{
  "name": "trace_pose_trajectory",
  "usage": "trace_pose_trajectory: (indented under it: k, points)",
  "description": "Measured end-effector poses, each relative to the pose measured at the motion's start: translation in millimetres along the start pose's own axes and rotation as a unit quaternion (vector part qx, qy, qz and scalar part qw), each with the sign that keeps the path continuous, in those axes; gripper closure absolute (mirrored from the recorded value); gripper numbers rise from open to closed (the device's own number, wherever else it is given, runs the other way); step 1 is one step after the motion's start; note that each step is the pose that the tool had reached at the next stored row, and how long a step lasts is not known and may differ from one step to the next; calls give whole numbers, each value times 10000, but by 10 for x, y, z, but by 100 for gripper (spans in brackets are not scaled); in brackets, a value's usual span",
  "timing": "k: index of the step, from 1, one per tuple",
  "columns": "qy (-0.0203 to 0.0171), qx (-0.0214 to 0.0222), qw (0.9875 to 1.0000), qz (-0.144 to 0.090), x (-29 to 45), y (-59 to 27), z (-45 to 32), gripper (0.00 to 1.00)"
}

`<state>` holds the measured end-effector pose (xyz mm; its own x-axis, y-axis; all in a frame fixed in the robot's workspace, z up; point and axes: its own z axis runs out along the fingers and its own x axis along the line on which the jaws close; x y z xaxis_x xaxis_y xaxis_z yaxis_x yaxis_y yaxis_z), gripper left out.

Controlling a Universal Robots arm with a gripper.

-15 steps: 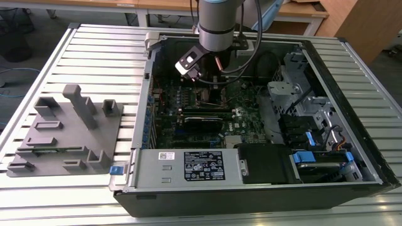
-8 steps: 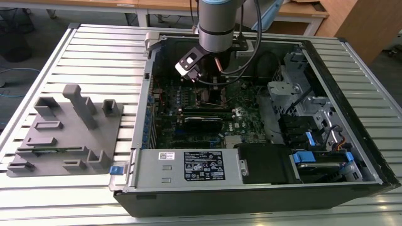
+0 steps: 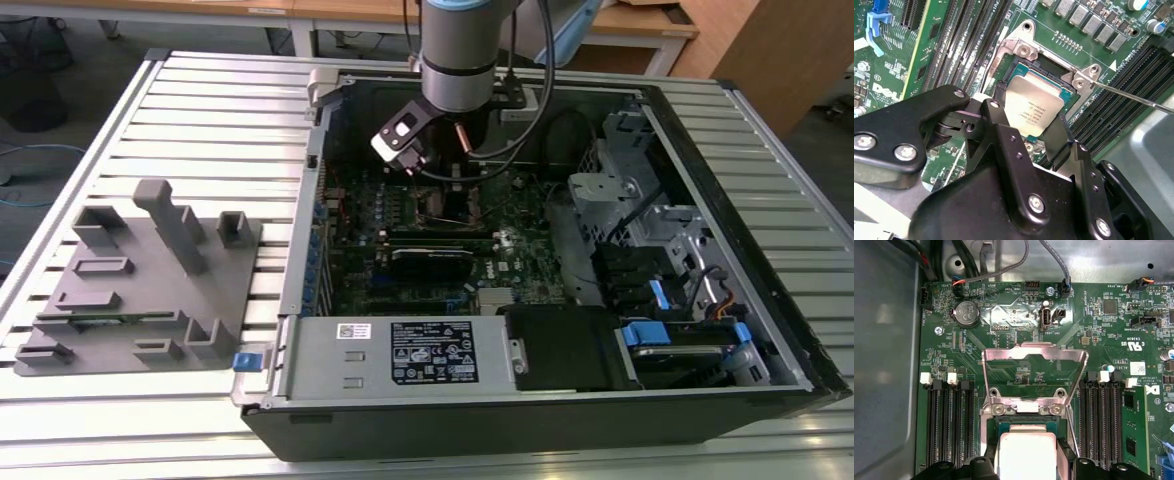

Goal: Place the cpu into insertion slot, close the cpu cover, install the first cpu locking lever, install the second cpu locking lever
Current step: 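Place the cpu into insertion slot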

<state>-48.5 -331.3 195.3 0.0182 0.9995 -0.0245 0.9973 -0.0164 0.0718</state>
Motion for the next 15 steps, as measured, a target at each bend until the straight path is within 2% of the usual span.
trace_pose_trajectory:
  k: [15]
  points:
    - [-3, -1, 10000, -2, 1, -2, 24, 46]
